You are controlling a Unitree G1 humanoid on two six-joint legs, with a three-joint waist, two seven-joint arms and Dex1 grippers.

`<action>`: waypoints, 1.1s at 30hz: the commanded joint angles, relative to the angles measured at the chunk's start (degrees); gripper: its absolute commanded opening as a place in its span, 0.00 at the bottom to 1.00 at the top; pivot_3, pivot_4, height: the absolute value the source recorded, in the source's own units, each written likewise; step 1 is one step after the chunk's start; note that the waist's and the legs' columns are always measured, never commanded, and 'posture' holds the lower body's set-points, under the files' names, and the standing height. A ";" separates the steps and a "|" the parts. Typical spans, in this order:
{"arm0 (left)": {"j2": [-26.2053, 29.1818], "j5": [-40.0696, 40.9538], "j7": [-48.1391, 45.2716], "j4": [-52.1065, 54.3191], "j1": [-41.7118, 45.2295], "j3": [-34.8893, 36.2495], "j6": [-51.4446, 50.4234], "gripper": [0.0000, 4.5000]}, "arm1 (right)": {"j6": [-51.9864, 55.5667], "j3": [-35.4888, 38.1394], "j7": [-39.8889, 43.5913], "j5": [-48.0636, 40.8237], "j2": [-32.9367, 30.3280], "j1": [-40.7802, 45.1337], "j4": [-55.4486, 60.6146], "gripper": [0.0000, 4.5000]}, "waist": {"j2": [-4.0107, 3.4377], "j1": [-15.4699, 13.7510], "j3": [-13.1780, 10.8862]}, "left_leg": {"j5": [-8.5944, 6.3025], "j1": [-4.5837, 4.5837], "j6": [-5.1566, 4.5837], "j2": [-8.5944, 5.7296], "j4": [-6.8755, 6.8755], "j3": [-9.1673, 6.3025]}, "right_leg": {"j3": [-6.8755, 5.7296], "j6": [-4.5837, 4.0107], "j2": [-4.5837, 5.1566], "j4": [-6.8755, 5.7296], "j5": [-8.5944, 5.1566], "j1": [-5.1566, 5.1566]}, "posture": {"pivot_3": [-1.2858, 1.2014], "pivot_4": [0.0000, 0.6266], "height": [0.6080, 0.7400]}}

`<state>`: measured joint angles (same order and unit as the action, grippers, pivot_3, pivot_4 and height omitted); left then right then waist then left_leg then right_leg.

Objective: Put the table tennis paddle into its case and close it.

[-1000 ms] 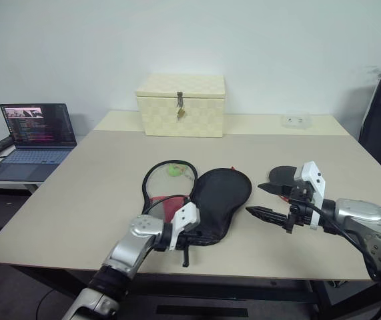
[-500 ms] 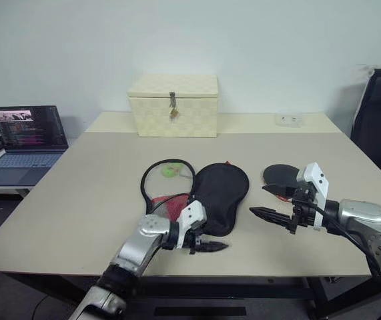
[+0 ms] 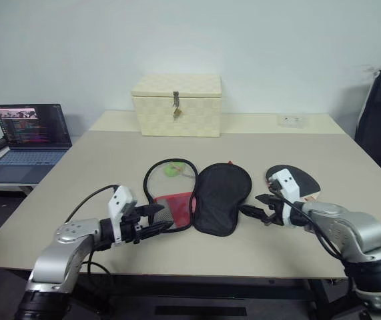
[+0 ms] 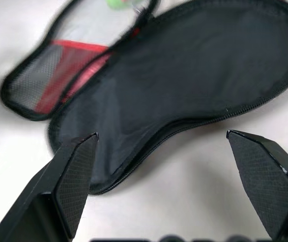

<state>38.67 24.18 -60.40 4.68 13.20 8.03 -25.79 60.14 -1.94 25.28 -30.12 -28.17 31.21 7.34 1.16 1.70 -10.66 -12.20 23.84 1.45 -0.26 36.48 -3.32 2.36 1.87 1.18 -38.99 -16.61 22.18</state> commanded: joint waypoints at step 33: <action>3.73 1.20 1.32 3.18 3.17 -0.08 1.05 0.73 | -2.23 1.96 -3.75 8.13 13.91 8.85 -13.24 0.01 | -0.03 0.46 -0.02 | 0.00 -0.05 0.00 0.14 -0.21 0.10 | 0.04 -0.11 -0.06 -0.02 0.04 0.13 | 0.52 0.24 1.00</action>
<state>41.59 25.42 -58.56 7.09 14.83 7.97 -25.77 57.32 -1.61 21.22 -21.56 -13.29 40.18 -8.59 1.13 2.15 -10.68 -12.20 23.80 1.46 -0.12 36.27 -3.22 2.40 1.76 1.13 -39.01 -16.57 22.31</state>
